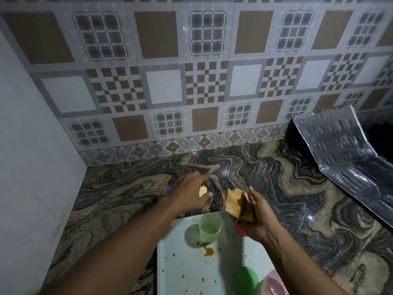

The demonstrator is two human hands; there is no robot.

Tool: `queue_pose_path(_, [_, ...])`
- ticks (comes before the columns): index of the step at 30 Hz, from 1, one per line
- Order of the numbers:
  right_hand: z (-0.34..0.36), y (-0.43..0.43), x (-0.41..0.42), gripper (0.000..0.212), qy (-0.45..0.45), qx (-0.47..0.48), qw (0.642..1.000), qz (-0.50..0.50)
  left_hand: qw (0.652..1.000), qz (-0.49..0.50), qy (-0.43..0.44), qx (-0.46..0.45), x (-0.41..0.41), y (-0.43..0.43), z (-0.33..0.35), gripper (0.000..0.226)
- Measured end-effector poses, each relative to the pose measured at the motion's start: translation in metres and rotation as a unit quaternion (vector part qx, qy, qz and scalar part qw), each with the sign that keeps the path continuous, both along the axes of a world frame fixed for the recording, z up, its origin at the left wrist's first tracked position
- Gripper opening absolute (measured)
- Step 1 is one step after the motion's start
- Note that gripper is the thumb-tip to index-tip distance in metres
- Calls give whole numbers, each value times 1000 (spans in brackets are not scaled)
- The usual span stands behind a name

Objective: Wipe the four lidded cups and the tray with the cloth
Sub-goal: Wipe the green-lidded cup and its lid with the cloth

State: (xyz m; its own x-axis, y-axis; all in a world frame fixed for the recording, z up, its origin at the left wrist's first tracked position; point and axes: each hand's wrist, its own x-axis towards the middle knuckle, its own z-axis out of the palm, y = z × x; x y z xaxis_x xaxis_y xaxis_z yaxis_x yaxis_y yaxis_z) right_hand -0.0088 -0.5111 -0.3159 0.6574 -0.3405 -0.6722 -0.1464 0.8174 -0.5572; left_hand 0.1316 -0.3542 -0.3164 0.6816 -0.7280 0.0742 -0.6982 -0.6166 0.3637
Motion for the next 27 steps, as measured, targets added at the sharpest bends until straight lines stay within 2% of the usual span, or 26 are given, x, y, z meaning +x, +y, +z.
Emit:
queue_pose_path(2, [1,0,-4,40,-2,-9,1000,-3,996,-50,64,29,-16,-2,6,43])
queue_pose_path(5, [-7,0,-9,41,31,-31,999,-12,982,-110,63,139,-41,-6,6,58])
queue_pose_path(7, [-14,-1,-14,39,50,-74,996,-27,976,-125,29,176,-51,-5,-4,53])
queue_pose_path(10, [-16,3,-21,33,52,-158,984,-57,977,-118,17,175,-53,-1,-18,34])
queue_pose_path(14, [-23,9,-26,41,43,-328,937,-115,989,-95,29,106,-50,0,-12,26])
queue_pose_path(17, [-20,27,-29,44,-9,-478,869,-129,996,-52,70,-6,-47,-3,6,21])
queue_pose_path(19, [-20,42,-27,39,-33,-568,818,-80,992,-37,93,-70,-48,-9,17,17])
queue_pose_path(21, [-24,54,-22,34,-45,-604,796,-26,988,-43,105,-105,-54,-15,29,14])
queue_pose_path(23, [-27,55,-18,37,-54,-604,795,-9,985,-66,94,-129,-57,-18,36,14])
queue_pose_path(24, [-24,53,-18,41,-61,-585,809,-4,982,-76,94,-145,-57,-18,39,14])
queue_pose_path(26, [-14,44,-15,47,-83,-487,870,8,969,-91,137,-186,-54,-16,44,13])
queue_pose_path(27, [-7,37,-13,48,-81,-386,919,11,957,-100,182,-201,-53,-16,47,13])
